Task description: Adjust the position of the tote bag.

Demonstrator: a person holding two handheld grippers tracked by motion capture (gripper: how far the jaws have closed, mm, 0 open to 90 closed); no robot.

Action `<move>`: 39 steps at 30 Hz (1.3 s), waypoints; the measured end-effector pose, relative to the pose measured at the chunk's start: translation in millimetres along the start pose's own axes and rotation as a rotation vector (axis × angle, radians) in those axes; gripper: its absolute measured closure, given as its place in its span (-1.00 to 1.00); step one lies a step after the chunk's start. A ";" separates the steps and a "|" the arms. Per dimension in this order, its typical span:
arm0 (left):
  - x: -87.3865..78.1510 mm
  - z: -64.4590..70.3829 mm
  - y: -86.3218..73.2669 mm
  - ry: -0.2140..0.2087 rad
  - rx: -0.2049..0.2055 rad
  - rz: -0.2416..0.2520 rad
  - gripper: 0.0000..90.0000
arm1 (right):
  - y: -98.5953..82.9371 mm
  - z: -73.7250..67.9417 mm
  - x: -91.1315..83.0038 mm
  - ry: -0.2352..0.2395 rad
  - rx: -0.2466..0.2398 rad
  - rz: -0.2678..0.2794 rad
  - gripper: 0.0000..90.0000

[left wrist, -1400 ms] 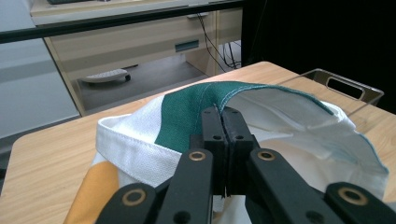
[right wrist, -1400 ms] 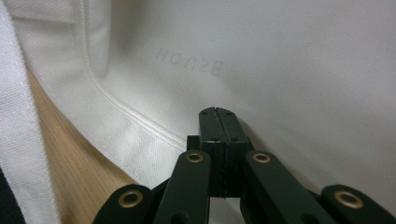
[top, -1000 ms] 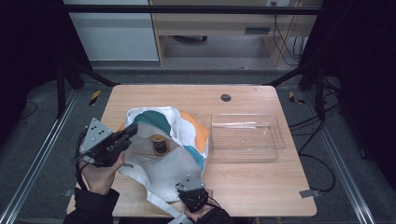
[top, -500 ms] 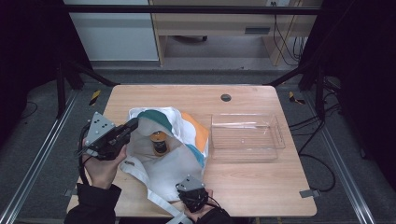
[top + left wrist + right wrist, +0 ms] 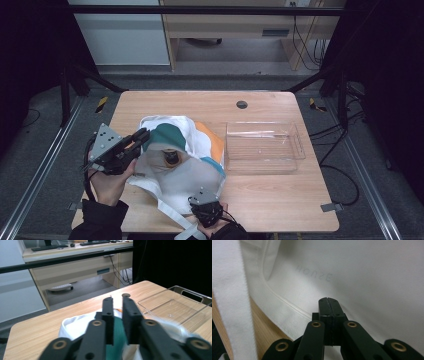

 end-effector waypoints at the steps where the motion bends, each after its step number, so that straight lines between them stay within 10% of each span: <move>1: -2.4 1.0 0.0 -0.012 0.001 0.000 0.61 | 0.0 0.0 0.0 -0.001 -0.001 0.000 1.00; 12: -23.3 -7.4 -25.9 0.029 0.057 -0.067 0.00 | 0.0 0.0 0.0 -0.001 -0.001 0.000 1.00; 26: 2.7 -0.8 -53.8 0.063 0.117 -0.145 -0.15 | 0.0 -0.1 0.0 -0.001 -0.001 0.000 1.00; 32: 17.4 0.2 -55.9 0.093 0.138 -0.164 -0.02 | 0.0 -0.1 0.0 -0.001 0.000 0.000 1.00; 39: 19.6 -5.2 -50.8 0.127 0.117 -0.145 0.59 | 0.0 -0.1 0.0 -0.001 -0.001 -0.001 1.00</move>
Point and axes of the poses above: each handheld gripper's, and its own axes: x roughly forward along the jaws, y roughly out of its top, z roughly to its right, the point moved 6 cm from there along x, roughly forward along the jaws, and after that the axes turned 10 degrees about -x, right-handed, at the moved point
